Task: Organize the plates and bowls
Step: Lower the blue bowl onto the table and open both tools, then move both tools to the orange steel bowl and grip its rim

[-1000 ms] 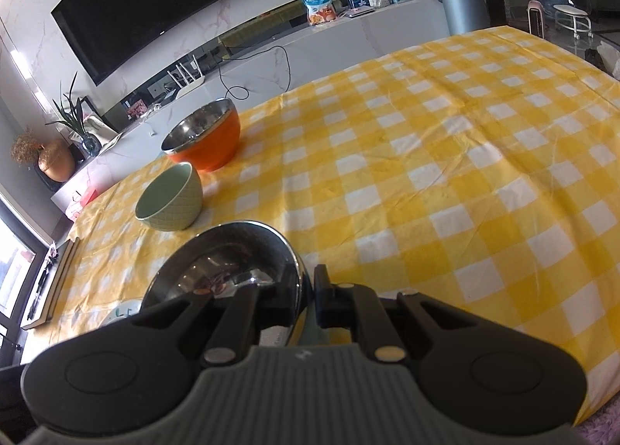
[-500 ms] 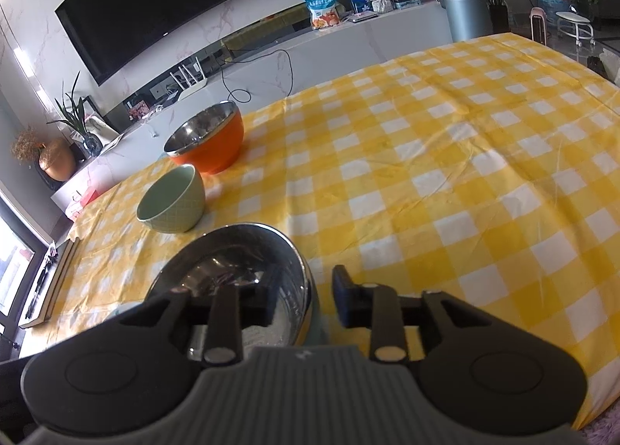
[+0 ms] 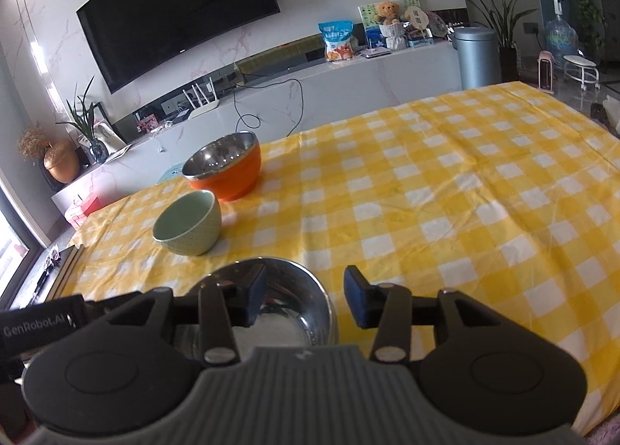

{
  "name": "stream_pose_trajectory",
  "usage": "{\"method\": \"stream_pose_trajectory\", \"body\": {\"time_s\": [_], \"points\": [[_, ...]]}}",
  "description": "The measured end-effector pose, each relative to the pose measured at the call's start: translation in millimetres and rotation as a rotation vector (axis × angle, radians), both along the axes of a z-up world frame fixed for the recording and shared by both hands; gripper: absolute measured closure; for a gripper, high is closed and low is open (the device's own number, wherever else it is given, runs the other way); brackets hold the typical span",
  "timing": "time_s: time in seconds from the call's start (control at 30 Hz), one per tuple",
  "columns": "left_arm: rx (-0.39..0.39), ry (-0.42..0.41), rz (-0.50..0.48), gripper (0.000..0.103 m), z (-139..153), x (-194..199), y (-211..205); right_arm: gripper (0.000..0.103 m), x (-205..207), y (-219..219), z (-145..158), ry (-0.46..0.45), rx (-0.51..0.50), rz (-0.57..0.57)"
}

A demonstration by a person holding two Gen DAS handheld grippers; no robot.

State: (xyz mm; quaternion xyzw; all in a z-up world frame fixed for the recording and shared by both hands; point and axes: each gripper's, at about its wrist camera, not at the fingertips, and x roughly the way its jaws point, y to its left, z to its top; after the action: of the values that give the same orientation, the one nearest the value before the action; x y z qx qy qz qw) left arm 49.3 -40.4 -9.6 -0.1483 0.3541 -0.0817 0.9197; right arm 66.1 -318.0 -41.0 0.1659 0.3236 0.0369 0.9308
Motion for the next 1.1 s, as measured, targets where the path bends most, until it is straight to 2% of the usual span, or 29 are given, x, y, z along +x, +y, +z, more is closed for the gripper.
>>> {"method": "stream_pose_trajectory", "body": {"time_s": [0.2, 0.43, 0.77, 1.1], "points": [[0.024, -0.030, -0.002, 0.042, 16.3, 17.7, 7.6, 0.058, 11.7, 11.7, 11.6, -0.011, -0.002, 0.030], [0.078, -0.036, -0.023, 0.042, 27.8, 44.7, 9.8, 0.043, 37.4, 24.8, 26.5, -0.026, -0.012, 0.063], [0.099, -0.056, -0.040, 0.042, 38.1, 90.0, 23.3, 0.043, 94.4, 44.3, 36.8, -0.017, -0.034, 0.117], [0.085, -0.048, -0.031, 0.043, 37.9, 144.5, 38.2, 0.044, 158.7, 65.9, 32.9, 0.025, -0.024, 0.149]]}}
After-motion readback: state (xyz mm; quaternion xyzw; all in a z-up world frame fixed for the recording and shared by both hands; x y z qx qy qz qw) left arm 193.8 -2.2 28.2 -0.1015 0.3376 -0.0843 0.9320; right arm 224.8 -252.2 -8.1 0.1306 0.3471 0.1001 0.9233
